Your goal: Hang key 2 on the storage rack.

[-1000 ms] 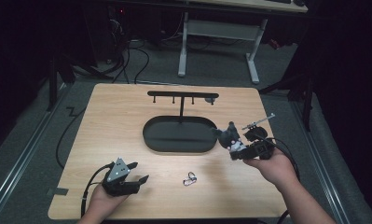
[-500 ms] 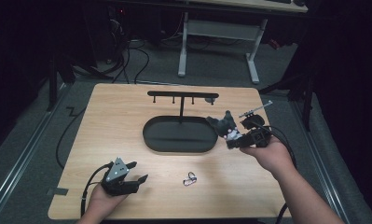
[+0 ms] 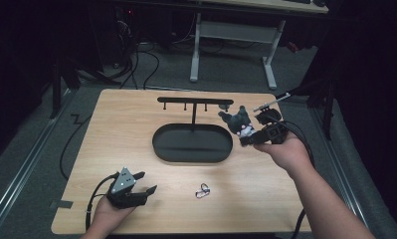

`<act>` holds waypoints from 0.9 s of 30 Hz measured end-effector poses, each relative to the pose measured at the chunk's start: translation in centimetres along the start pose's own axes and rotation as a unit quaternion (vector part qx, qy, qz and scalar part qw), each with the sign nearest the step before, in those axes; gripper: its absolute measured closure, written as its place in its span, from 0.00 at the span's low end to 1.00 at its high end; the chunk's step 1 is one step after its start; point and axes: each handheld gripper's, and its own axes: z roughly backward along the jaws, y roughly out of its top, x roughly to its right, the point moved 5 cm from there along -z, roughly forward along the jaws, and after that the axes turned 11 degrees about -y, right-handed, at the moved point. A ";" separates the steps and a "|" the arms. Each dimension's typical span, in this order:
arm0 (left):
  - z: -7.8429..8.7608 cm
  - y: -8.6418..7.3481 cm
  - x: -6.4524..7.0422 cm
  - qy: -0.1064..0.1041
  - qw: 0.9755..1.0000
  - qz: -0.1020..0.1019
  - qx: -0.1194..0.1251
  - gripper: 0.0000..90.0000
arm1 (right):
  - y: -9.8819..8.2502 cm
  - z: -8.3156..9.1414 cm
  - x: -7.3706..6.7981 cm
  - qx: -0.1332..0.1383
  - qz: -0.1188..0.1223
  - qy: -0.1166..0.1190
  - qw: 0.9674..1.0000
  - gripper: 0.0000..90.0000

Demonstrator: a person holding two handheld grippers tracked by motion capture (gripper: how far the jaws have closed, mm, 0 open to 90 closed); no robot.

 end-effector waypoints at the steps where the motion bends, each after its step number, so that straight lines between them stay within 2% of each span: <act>1: 0.0 0.0 0.0 0.000 1.000 0.000 0.000 0.38 | 0.2 0.1 0.0 0.000 0.004 -0.003 1.000 0.55; 11: -0.1 0.0 0.1 -0.002 1.000 -0.001 -0.002 0.38 | 1.7 0.8 0.1 0.016 -0.002 -0.010 1.000 0.55; 13: -0.1 0.0 0.1 -0.002 1.000 -0.002 -0.002 0.38 | 1.8 0.7 0.4 0.020 -0.011 -0.015 1.000 0.55; 18: -0.1 0.0 0.1 -0.002 1.000 -0.001 -0.003 0.38 | 1.1 -0.5 1.8 0.017 -0.032 -0.023 0.999 0.55; 27: -0.2 -0.1 0.2 -0.003 1.000 -0.003 -0.007 0.38 | -0.2 -3.0 2.1 0.008 -0.042 -0.019 0.999 0.55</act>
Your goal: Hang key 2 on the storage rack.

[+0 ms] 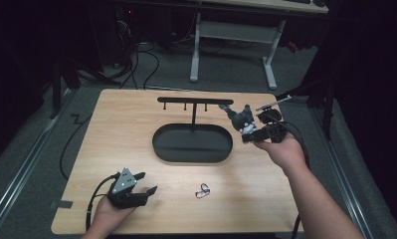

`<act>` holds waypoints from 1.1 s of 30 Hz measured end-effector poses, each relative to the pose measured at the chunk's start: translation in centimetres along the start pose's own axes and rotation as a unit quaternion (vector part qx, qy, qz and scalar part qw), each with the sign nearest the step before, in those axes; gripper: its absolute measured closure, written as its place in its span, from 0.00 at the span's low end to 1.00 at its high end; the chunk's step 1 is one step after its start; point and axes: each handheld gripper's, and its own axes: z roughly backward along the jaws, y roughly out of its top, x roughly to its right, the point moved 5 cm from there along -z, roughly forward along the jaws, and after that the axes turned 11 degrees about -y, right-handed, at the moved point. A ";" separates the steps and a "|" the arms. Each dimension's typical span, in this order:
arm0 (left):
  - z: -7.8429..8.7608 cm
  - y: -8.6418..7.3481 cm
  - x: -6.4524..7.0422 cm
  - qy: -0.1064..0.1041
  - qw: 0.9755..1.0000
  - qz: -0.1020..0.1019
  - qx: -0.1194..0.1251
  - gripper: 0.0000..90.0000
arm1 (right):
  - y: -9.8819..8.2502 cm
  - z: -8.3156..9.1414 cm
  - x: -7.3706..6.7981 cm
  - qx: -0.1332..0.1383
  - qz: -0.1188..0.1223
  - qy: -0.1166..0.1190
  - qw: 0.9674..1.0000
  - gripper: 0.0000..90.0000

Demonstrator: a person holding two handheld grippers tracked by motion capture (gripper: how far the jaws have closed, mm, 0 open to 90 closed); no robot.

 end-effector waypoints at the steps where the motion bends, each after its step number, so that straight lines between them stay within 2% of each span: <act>1: 0.0 0.0 0.0 -0.001 1.000 0.000 -0.001 0.38 | -0.1 -0.3 0.0 -0.001 -0.002 -0.001 1.000 0.55; 8: -0.1 -0.1 0.1 -0.003 1.000 -0.001 -0.005 0.38 | -0.8 -2.5 -0.7 -0.010 0.010 -0.002 1.000 0.54; 15: -0.1 -0.1 0.1 -0.003 1.000 0.000 -0.005 0.38 | -0.5 -4.6 -1.5 -0.010 0.011 -0.003 1.000 0.52; 20: -0.1 -0.1 0.0 -0.003 1.000 0.000 -0.006 0.38 | -0.3 -5.9 -1.9 -0.016 0.015 -0.013 1.000 0.49; 23: -0.1 -0.2 0.0 -0.002 1.000 0.001 -0.005 0.38 | -0.1 -6.0 -1.8 -0.015 0.011 -0.009 1.000 0.43; 25: -0.1 -0.2 -0.1 -0.002 1.000 0.002 -0.006 0.38 | 0.2 -5.8 -1.7 -0.004 0.009 -0.009 1.000 0.38; 33: -0.2 -0.1 0.0 -0.002 1.000 0.000 -0.004 0.38 | -0.8 -4.3 -1.7 0.011 0.036 -0.025 0.999 0.40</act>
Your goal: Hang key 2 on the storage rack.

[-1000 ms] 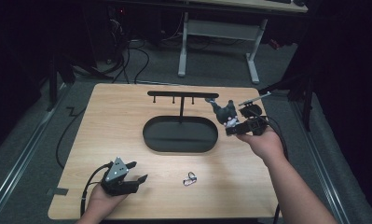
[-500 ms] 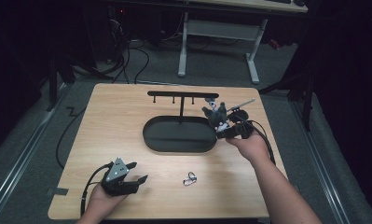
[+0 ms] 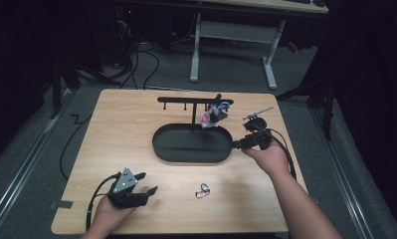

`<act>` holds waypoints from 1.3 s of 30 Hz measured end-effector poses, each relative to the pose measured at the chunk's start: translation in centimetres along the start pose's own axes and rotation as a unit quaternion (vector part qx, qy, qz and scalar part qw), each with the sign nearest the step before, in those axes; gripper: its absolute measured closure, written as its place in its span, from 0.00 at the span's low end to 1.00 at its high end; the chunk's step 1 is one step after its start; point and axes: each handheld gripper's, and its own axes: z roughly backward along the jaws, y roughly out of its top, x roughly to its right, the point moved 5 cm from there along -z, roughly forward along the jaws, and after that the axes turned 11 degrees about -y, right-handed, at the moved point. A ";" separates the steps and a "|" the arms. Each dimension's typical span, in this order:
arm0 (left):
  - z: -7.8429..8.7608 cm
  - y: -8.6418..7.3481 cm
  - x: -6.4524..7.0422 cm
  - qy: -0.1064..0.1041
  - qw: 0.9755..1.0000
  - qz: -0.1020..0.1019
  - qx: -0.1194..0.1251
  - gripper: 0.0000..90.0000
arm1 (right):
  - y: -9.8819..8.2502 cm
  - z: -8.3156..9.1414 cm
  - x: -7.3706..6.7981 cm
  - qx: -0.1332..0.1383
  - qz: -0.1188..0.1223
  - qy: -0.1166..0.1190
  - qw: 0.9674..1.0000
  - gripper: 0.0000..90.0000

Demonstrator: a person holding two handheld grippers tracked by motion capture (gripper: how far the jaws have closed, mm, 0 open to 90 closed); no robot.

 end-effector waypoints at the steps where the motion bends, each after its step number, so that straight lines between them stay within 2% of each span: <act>1: 0.0 0.0 0.0 0.000 1.000 0.000 0.001 0.38 | -0.3 0.4 -0.1 0.011 0.003 -0.002 1.000 0.42; 3: 0.0 0.0 0.1 0.000 1.000 0.000 0.000 0.38 | -0.9 0.9 -0.4 0.021 0.007 0.002 1.000 0.46; 5: 0.0 0.1 0.1 -0.001 1.000 0.002 0.001 0.38 | -1.7 1.4 -0.6 0.028 0.023 -0.004 0.999 0.54; 7: 0.0 0.1 0.1 -0.001 1.000 0.001 -0.001 0.38 | -2.5 1.9 -0.9 0.051 0.028 -0.009 0.998 0.60; 10: -0.1 0.1 0.2 -0.002 1.000 0.001 0.000 0.38 | -3.8 2.1 -1.1 0.062 0.033 -0.011 0.997 0.61; 14: -0.2 0.0 0.2 -0.002 1.000 0.002 -0.003 0.38 | -5.8 1.8 -1.8 0.073 0.028 0.006 0.997 0.63; 21: -0.1 0.2 0.4 -0.007 1.000 0.006 -0.001 0.38 | -9.5 -0.2 -2.9 0.089 0.012 0.025 0.996 0.64; 23: 0.0 0.2 0.3 -0.008 1.000 0.008 0.003 0.38 | -10.7 -0.8 -3.3 0.100 -0.002 0.037 0.994 0.66; 25: 0.0 0.2 0.3 -0.006 1.000 0.007 0.004 0.38 | -12.0 -1.5 -3.8 0.111 -0.006 0.029 0.993 0.65; 27: -0.1 0.2 0.2 -0.006 1.000 0.007 0.002 0.38 | -13.3 -2.2 -4.3 0.120 -0.031 0.039 0.991 0.65; 29: -0.1 0.2 0.2 -0.006 1.000 0.008 0.004 0.38 | -14.2 -2.6 -4.6 0.132 -0.038 0.040 0.990 0.64; 31: -0.1 0.2 0.2 -0.007 1.000 0.009 0.005 0.38 | -14.6 -2.4 -4.8 0.127 -0.033 0.045 0.990 0.62; 33: -0.1 0.2 0.2 -0.008 1.000 0.008 0.004 0.38 | -14.6 -1.9 -5.0 0.141 -0.026 0.043 0.989 0.62; 35: -0.1 0.3 0.2 -0.008 1.000 0.011 0.005 0.38 | -14.7 -1.9 -5.2 0.150 -0.028 0.055 0.987 0.61; 37: -0.2 0.4 0.2 -0.007 1.000 0.012 0.006 0.38 | -14.8 -2.2 -5.7 0.146 -0.025 0.069 0.987 0.59; 39: -0.3 0.4 0.3 -0.007 1.000 0.011 0.004 0.38 | -14.7 -2.4 -6.3 0.144 -0.012 0.072 0.987 0.59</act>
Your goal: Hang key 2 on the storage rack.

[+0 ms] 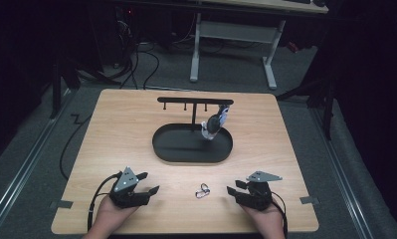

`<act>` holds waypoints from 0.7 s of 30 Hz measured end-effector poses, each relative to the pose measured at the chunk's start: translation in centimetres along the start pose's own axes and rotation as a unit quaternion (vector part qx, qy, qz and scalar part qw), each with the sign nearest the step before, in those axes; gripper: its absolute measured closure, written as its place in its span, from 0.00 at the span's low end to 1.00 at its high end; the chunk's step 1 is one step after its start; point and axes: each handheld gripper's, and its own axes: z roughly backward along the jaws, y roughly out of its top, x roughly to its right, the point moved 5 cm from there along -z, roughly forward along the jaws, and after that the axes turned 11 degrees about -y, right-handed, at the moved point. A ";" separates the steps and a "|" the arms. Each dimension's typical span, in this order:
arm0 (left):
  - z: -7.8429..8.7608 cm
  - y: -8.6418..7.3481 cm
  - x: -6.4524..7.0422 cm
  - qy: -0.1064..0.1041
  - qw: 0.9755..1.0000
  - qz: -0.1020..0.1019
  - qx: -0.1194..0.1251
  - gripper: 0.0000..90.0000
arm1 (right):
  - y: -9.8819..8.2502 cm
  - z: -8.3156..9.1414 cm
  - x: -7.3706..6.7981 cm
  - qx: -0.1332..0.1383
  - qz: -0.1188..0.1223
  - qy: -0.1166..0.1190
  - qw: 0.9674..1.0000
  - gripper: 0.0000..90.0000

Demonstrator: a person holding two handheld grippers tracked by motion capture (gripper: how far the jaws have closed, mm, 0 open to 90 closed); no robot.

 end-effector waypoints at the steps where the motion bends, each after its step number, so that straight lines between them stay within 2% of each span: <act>1: 0.0 0.0 0.1 0.000 1.000 -0.001 -0.001 0.38 | 0.1 -0.1 -0.3 0.002 0.007 0.003 1.000 0.59; 3: 0.0 -0.1 0.2 0.000 1.000 -0.004 -0.002 0.38 | 0.3 -0.2 -1.2 0.007 0.019 0.010 1.000 0.59; 7: 0.5 -0.5 0.2 0.003 1.000 0.000 -0.004 0.38 | 0.9 -0.6 -2.8 0.011 0.029 0.031 0.999 0.58; 10: 1.1 -0.9 0.2 0.007 1.000 0.004 -0.003 0.38 | 1.6 -1.1 -4.4 0.019 0.050 0.038 0.998 0.63; 12: 1.7 -1.2 0.2 0.013 1.000 0.008 -0.001 0.38 | 2.1 -1.4 -5.5 0.030 0.066 0.045 0.996 0.74; 15: 2.7 -1.8 0.0 0.023 1.000 0.015 0.000 0.38 | 3.0 -2.0 -7.1 0.033 0.071 0.074 0.994 0.97; 16: 3.1 -2.1 0.0 0.028 0.999 0.018 0.000 0.38 | 3.1 -2.3 -7.5 0.031 0.077 0.077 0.994 1.00; 18: 3.6 -2.3 -0.1 0.033 0.999 0.022 0.002 0.38 | 3.2 -3.1 -8.5 0.017 0.101 0.082 0.991 1.00; 21: 4.5 -2.8 -0.2 0.043 0.999 0.030 0.006 0.39 | 3.1 -4.1 -9.4 -0.001 0.125 0.084 0.989 1.00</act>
